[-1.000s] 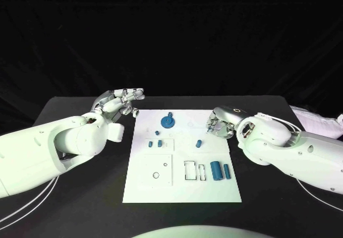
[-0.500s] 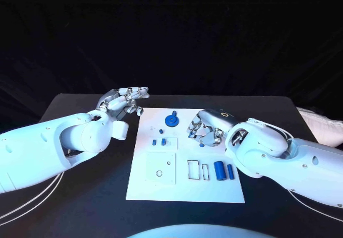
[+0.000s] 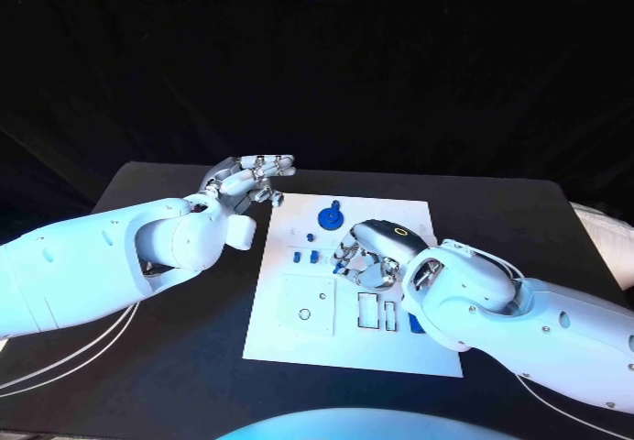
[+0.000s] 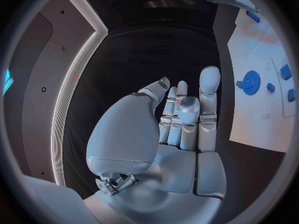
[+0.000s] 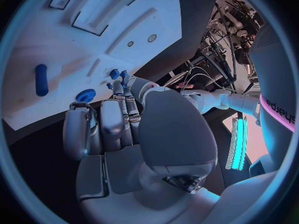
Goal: Assemble the parts on the task board
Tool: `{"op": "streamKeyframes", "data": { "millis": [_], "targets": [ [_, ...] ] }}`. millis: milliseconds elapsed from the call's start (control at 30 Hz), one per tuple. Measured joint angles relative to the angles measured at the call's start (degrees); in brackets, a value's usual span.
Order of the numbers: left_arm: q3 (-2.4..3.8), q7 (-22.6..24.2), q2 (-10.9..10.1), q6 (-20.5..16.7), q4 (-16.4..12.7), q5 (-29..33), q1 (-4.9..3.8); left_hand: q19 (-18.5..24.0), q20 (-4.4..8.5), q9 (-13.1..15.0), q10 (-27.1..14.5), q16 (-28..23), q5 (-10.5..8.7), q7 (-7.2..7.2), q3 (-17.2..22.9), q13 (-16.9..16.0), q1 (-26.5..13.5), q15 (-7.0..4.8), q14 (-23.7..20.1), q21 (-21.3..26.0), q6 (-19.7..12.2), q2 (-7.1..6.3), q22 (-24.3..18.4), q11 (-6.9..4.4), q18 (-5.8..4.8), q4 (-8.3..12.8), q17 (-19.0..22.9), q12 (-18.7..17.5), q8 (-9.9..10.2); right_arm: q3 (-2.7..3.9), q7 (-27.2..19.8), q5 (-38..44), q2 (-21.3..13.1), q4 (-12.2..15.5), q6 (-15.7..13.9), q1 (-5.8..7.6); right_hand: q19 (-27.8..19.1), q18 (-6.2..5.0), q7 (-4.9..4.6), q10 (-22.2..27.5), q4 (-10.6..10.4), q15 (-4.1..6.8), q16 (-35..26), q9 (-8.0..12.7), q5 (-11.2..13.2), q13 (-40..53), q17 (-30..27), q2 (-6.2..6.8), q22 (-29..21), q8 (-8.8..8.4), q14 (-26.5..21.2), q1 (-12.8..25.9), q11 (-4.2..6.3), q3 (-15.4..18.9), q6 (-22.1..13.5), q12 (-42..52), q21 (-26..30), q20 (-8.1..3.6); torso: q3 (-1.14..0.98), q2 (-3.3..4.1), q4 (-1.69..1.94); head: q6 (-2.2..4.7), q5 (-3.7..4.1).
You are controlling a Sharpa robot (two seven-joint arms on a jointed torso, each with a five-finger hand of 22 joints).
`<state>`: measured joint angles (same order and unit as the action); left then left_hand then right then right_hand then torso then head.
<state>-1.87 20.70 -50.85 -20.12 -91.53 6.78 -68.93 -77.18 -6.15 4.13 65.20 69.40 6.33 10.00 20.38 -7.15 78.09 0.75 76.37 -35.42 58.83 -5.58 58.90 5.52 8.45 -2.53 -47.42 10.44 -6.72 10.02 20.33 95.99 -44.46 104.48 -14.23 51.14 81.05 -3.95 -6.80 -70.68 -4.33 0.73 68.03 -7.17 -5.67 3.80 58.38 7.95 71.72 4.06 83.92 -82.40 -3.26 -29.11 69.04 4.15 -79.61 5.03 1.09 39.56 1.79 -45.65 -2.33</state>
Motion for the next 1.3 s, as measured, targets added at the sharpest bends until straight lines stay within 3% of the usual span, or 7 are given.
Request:
{"op": "streamKeyframes", "data": {
  "millis": [200, 400, 1300],
  "targets": [
    [-0.02, -0.01, 0.36, 0.03, 0.0, 0.07, 0.0, 0.0, 0.0, 0.0, 0.0, 0.0, 0.0, 0.0, 0.0, 0.0, 0.0, 0.0, 0.0, 0.0, 0.0, 0.0, -0.06, 0.0, 0.0, 0.0, 0.0, 0.0, 0.0, -0.64, -0.35, 0.6, 1.46, -1.06, 0.27, -0.71, 0.0, 0.0, 0.04, 0.01, 0.0, 0.0, 0.0, 0.0, 0.0, -0.02, 0.0, 0.01, 0.0, -0.01, 0.0, 0.0, 0.0, 0.0, -0.08, -0.01, 0.0, 0.0, 0.02, 0.09, 0.24, -0.5, -0.65],
    [-0.02, -0.02, 0.65, 0.07, -0.01, 0.08, 0.01, 0.0, 0.0, 0.0, 0.0, 0.0, 0.0, 0.0, 0.0, 0.01, 0.0, 0.0, 0.0, 0.0, 0.0, 0.0, -0.06, 0.0, 0.0, 0.0, 0.0, 0.0, 0.0, -1.03, -0.65, 1.34, 2.4, -1.88, 0.61, -1.4, 0.0, 0.0, 0.01, 0.1, 0.16, 0.0, 0.0, 0.02, 0.0, -0.04, 0.0, 0.08, -0.01, -0.01, 0.0, 0.07, -0.1, -0.16, -0.12, -0.06, 0.0, 0.0, 0.04, 0.17, 0.25, -0.77, -1.19],
    [-0.03, -0.1, 0.85, 0.35, -0.13, -0.12, 0.01, 0.0, 0.0, 0.0, -0.2, 0.0, 0.0, 0.0, 0.0, -0.05, 0.22, -0.01, 0.01, 0.27, 0.0, 0.22, -0.05, 0.2, -0.01, 0.0, 0.06, 0.43, 0.0, -1.93, -0.67, 2.83, 4.24, -4.39, 2.93, -1.96, 0.0, 0.0, -0.01, 0.11, 0.16, 0.0, 0.21, 0.0, -0.29, -0.01, 0.01, 0.16, -0.02, -0.24, 0.0, 0.14, -0.11, -0.14, -0.18, -0.23, 0.0, 0.0, 0.08, 0.14, 0.24, -1.69, -1.98]
  ]
}}
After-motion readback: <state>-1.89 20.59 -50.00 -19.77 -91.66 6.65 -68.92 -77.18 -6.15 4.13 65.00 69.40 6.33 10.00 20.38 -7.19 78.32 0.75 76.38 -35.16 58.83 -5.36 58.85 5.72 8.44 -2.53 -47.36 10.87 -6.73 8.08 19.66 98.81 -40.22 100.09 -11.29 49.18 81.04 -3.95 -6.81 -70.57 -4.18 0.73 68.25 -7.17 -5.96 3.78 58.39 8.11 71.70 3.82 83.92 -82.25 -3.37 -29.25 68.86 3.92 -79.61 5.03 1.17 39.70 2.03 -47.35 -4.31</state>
